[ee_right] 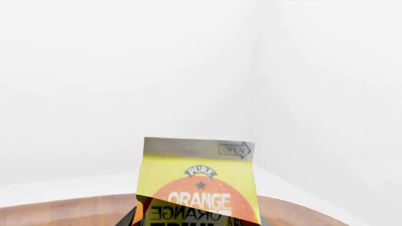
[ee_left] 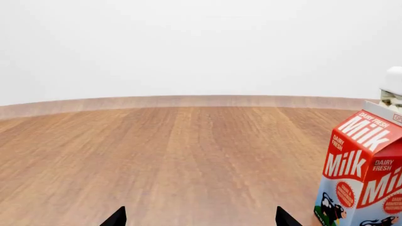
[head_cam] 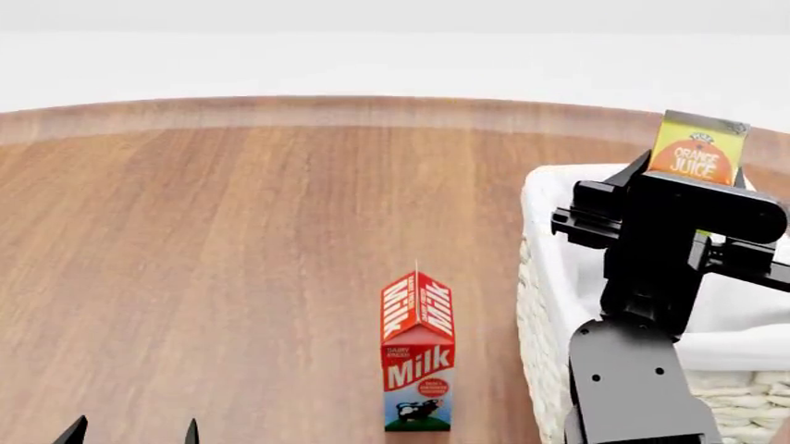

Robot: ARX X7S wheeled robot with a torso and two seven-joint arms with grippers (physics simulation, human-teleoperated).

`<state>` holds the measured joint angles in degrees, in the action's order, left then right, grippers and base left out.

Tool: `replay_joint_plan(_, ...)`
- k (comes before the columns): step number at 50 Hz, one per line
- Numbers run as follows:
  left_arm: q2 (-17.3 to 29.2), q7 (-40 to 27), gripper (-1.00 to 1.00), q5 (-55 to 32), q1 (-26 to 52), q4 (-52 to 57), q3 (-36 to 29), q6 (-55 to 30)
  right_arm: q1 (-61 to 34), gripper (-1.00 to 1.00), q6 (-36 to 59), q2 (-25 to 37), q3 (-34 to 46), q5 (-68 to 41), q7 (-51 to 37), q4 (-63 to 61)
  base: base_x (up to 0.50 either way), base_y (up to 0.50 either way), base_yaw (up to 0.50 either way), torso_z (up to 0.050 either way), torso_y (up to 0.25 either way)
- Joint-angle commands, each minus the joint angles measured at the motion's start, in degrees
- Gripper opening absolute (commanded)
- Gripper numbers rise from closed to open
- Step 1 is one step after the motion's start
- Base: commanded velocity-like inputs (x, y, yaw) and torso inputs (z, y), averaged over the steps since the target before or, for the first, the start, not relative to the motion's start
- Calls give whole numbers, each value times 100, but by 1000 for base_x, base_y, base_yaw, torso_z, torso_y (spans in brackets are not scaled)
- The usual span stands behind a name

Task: Pick up the orange juice, and put it in the basket.

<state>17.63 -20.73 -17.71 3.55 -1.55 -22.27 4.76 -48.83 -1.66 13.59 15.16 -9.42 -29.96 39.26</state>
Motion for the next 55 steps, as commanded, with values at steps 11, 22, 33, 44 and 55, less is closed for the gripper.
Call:
replay_joint_plan(11, 18, -22, 100, -19, 8, -3, -27, 10, -246, -100, -186, -1, 96, 389, -14, 372, 0, 0, 0, 0, 1)
replay_joint_plan(22, 27, -33, 100, -28, 12, -5, -41, 16, -305, -100, -333, -46, 127, 409, -26, 603, 0, 0, 0, 1, 1)
replay_joint_plan(33, 36, -44, 100, -37, 16, -7, -54, 21, -384, -100, -565, -128, 146, 403, -17, 994, 0, 0, 0, 0, 1)
replay_joint_plan(44, 45, -55, 100, -46, 20, -8, -68, 26, -418, -100, -787, -170, 154, 393, -9, 1294, 0, 0, 0, 0, 1)
replay_joint_plan(55, 54, -65, 100, -55, 24, -10, -81, 31, -477, -100, -893, -189, 156, 383, -13, 1468, 0, 0, 0, 0, 1)
